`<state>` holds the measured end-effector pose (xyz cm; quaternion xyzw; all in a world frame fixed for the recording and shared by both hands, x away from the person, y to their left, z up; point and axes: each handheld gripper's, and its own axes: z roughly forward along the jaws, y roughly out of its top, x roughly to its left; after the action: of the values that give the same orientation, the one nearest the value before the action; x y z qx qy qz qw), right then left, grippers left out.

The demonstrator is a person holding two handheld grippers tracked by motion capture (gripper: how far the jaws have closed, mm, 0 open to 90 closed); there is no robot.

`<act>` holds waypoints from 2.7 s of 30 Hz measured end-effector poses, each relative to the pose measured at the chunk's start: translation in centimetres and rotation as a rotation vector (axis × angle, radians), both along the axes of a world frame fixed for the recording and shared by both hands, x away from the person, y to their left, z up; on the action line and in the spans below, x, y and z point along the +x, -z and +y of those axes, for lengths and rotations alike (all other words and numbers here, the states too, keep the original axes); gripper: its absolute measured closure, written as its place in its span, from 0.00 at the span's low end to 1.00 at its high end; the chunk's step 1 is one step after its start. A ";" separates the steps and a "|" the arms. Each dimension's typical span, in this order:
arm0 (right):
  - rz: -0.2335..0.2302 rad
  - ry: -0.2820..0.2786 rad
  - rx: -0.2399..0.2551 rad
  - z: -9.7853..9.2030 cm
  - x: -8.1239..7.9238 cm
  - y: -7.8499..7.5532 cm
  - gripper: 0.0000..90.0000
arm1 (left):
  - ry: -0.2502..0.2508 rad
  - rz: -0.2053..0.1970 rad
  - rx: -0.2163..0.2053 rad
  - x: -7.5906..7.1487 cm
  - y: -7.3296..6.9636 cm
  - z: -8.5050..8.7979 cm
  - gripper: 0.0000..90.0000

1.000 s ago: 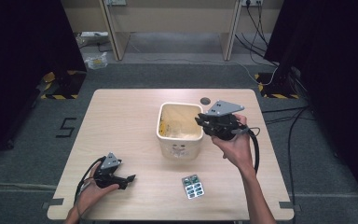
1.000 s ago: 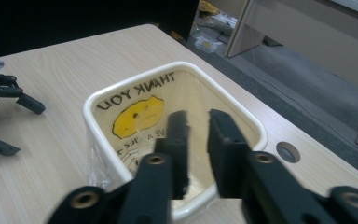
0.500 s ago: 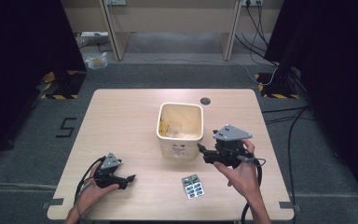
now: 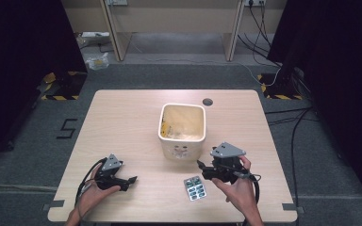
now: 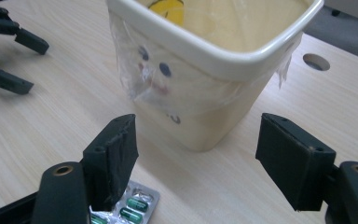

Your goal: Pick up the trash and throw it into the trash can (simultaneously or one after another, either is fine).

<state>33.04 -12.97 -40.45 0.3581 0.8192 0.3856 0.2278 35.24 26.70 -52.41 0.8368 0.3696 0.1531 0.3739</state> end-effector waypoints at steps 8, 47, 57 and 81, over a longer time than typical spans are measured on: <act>0.044 0.002 -0.010 0.5 -0.8 2.3 0.31 | 0.000 0.000 0.000 0.0 0.0 0.0 0.11; 0.156 0.020 -0.046 3.4 -2.3 10.6 0.24 | 0.001 0.001 0.001 0.0 0.0 0.0 0.11; 0.183 0.060 -0.021 1.9 -1.6 10.9 0.24 | 0.001 0.001 0.001 0.0 0.0 0.0 0.11; 0.170 0.038 -0.015 1.7 -1.4 10.8 0.38 | 0.001 0.001 0.002 0.0 0.0 0.0 0.11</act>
<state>31.60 -11.25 -51.23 0.4034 0.8315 0.3431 0.1675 35.24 26.70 -52.40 0.8374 0.3692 0.1528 0.3731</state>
